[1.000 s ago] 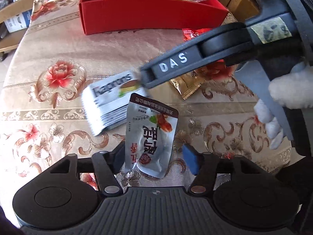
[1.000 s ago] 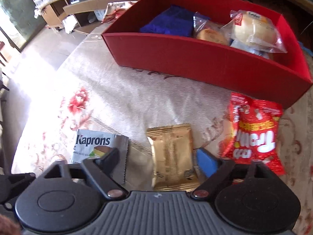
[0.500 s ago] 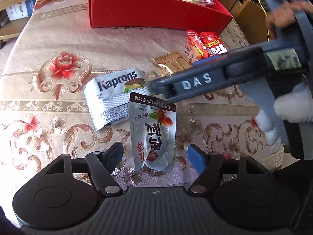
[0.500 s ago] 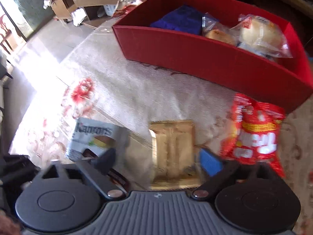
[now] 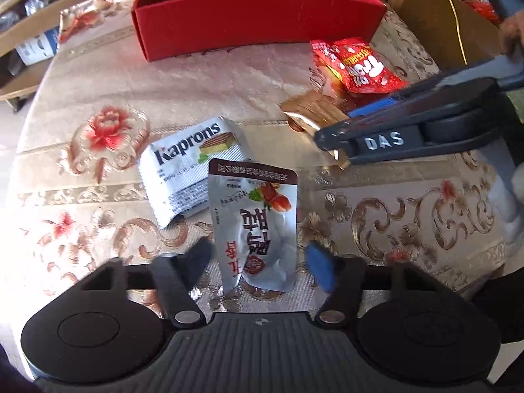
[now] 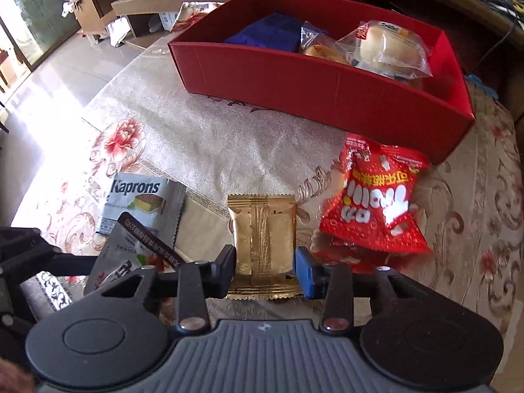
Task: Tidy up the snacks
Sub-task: 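Lift the white pouch and gold packet and carry both over the red box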
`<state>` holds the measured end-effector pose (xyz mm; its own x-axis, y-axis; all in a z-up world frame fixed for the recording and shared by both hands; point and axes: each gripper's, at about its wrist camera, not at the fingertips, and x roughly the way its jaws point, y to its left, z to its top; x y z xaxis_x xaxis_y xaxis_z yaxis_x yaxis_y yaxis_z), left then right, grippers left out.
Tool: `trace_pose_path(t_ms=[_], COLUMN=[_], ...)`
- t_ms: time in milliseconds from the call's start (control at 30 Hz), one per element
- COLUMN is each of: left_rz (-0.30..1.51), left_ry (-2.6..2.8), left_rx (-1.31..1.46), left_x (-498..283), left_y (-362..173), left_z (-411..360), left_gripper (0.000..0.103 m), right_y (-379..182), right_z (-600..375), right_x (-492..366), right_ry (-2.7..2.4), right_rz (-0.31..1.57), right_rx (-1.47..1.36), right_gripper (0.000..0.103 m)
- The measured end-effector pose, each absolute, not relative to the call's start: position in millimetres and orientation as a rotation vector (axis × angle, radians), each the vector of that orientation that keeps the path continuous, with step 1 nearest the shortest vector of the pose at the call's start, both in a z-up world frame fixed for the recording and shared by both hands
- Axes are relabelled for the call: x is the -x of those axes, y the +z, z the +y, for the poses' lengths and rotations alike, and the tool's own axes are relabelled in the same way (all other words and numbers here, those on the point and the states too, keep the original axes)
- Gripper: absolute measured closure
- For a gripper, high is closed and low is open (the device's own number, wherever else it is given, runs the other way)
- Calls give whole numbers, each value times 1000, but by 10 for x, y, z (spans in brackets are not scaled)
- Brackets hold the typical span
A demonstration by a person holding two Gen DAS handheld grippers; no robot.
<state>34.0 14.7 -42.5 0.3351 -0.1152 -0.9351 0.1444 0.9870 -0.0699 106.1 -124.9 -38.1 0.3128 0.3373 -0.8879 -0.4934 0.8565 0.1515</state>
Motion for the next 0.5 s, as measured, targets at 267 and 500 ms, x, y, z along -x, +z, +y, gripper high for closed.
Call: trace_pose_path(t_ms=[267, 500], left_rz=[1202, 1217], left_ry=[-205, -200], left_rx=[9, 32], left_x=[-283, -314], left_y=[-306, -361], left_z=[186, 194], left_gripper=[58, 54], right_y=[-270, -268], right_z=[-1442, -1408], right_x=[-975, -860], right_ry=[535, 541], right_rz=[1113, 1125], right_rx=[110, 125], right_gripper=[63, 63])
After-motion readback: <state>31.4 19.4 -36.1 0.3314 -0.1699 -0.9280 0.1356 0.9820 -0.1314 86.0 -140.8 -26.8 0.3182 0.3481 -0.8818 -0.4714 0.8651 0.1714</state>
